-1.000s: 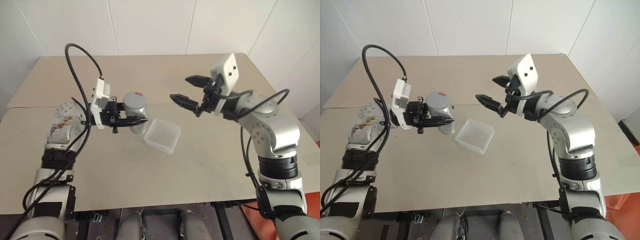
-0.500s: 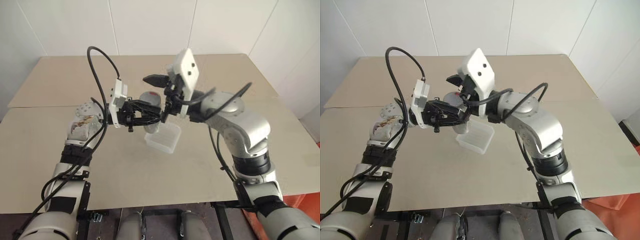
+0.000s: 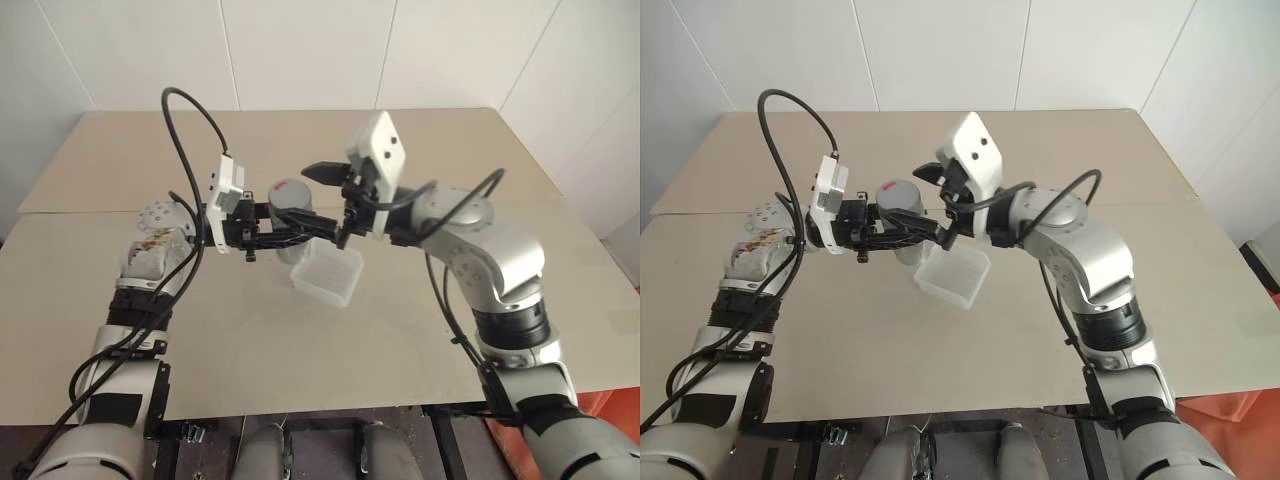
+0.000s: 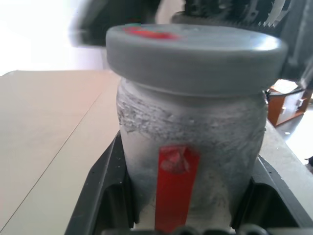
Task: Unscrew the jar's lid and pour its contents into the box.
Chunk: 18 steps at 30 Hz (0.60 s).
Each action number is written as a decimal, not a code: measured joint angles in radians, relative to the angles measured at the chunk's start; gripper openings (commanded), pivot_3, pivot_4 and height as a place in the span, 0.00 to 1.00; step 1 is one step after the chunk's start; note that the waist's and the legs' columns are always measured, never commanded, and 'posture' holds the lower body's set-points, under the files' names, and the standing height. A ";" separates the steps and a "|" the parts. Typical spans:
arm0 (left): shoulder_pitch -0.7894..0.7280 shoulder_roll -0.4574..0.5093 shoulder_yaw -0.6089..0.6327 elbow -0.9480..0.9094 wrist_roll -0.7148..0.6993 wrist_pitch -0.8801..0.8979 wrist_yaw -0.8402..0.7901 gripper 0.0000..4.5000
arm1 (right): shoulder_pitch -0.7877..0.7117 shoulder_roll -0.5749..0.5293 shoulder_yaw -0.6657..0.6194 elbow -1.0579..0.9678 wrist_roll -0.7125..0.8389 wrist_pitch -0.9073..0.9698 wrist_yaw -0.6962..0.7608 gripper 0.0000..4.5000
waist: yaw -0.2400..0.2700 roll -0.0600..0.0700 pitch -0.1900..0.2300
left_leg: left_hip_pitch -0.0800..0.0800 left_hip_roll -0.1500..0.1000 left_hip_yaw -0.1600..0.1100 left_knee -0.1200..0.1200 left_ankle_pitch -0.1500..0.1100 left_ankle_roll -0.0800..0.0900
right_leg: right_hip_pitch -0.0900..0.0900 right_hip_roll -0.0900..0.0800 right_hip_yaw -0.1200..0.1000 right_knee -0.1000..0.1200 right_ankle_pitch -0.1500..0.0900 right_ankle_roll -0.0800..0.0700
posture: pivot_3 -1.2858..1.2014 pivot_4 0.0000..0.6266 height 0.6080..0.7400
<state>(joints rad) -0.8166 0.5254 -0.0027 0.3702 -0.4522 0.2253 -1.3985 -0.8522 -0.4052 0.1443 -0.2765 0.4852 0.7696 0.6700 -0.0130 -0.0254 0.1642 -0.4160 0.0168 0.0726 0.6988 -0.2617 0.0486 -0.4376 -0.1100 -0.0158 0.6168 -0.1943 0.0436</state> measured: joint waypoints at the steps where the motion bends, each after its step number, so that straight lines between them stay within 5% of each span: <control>1: 0.001 0.004 0.006 -0.002 -0.003 0.000 -0.004 0.43 | 0.009 -0.017 -0.011 -0.003 -0.001 0.000 -0.003 0.99 | 0.000 0.000 0.000 | 0.000 0.000 0.000 0.000 0.000 0.000 | 0.000 0.000 0.000 0.000 0.000 0.000 | 0.52 0.24 1.00; 13: 0.009 0.000 0.006 -0.008 -0.003 -0.004 -0.026 0.43 | 0.093 -0.105 -0.080 -0.082 0.037 0.001 0.049 0.99 | -0.001 0.000 0.000 | 0.000 0.000 0.000 0.000 0.000 0.000 | 0.000 0.000 0.000 0.000 0.000 0.000 | 0.52 0.24 1.00; 18: 0.009 -0.016 0.004 -0.008 -0.002 -0.006 -0.026 0.43 | 0.071 -0.044 -0.069 -0.109 0.084 0.016 0.036 0.99 | -0.002 0.000 0.000 | 0.000 0.000 0.000 0.000 0.000 0.000 | 0.000 0.000 0.000 0.000 0.000 0.000 | 0.52 0.24 1.00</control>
<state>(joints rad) -0.8073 0.5097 0.0012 0.3626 -0.4546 0.2197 -1.4247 -0.7815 -0.4492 0.0753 -0.3858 0.5692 0.7851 0.7056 -0.0152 -0.0254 0.1642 -0.4159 0.0168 0.0725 0.6990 -0.2617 0.0485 -0.4375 -0.1099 -0.0157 0.6171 -0.1943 0.0436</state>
